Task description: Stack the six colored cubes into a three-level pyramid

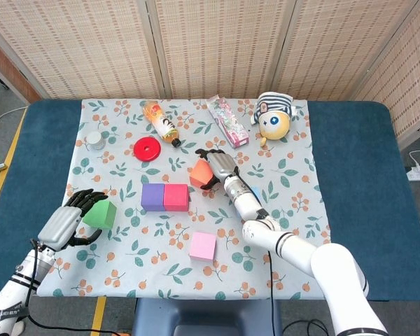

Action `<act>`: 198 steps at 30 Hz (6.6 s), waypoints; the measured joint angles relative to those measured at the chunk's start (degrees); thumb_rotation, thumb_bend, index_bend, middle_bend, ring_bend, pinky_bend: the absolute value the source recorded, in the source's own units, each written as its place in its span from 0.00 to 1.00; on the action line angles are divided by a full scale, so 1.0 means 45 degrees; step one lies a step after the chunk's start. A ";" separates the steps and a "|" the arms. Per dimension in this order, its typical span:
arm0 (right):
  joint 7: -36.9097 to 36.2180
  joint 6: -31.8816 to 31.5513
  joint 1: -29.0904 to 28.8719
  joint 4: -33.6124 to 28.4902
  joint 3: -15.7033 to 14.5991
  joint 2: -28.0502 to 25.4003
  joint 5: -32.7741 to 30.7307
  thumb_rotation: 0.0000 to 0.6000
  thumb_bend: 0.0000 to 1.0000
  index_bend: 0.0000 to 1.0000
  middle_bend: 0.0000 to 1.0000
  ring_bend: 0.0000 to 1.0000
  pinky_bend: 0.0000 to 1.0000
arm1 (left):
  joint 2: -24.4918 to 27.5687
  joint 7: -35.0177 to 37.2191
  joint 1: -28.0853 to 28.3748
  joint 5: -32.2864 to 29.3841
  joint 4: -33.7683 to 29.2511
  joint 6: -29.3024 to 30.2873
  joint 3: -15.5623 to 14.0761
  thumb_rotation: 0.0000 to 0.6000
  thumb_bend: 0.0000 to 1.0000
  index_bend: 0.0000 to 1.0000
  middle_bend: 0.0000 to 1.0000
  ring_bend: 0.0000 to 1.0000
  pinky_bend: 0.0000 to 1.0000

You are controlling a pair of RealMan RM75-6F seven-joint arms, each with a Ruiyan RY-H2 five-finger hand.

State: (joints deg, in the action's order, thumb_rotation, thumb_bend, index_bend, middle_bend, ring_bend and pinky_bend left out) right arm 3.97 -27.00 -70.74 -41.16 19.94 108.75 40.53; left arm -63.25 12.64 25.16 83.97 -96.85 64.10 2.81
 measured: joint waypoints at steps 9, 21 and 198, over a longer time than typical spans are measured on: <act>0.0277 -0.0037 0.0175 0.0056 0.0040 -0.0137 -0.0055 1.00 0.00 0.18 0.21 0.12 0.11 | -0.0020 0.0043 0.0001 0.0105 -0.0005 0.0069 -0.0007 1.00 0.35 0.16 0.12 0.01 0.07; 0.0470 -0.0068 0.0389 -0.0285 0.0066 -0.0391 -0.0065 1.00 0.07 0.38 0.29 0.18 0.13 | 0.0014 0.0138 -0.0051 0.0097 0.0031 0.0092 -0.0050 1.00 0.35 0.16 0.12 0.01 0.07; 0.1903 -0.1957 0.1452 -0.7297 -0.1360 -0.4427 0.0368 1.00 0.09 0.00 0.04 0.00 0.02 | -0.0386 -0.1971 -0.0532 0.0263 0.0815 0.1216 0.0116 1.00 0.35 0.16 0.11 0.00 0.06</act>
State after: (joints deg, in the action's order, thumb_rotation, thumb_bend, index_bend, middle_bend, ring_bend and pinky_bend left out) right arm 12.53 -35.80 -64.20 -74.00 13.82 88.83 42.19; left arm -64.99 3.77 22.77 85.16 -93.18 69.57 3.33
